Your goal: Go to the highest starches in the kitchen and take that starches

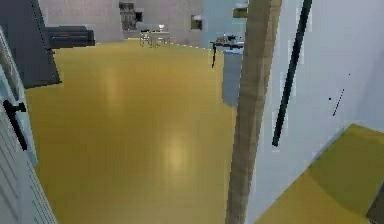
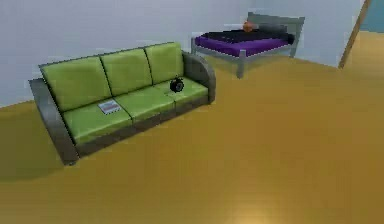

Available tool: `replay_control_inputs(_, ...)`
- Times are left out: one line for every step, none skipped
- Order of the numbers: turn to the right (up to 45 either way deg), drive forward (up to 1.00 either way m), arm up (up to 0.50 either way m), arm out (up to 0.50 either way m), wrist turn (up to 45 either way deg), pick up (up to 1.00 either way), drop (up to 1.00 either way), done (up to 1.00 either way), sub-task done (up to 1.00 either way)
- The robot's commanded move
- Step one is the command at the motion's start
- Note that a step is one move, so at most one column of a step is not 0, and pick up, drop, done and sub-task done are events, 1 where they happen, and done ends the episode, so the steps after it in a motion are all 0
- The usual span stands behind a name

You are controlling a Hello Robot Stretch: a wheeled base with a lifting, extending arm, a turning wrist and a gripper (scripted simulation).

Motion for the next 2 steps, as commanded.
replay_control_inputs(45.0,0.0,0.0,0.0,0.0,0.0,0.0,0.0,0.0)
replay_control_inputs(45.0,0.0,0.0,0.0,0.0,0.0,0.0,0.0,0.0)
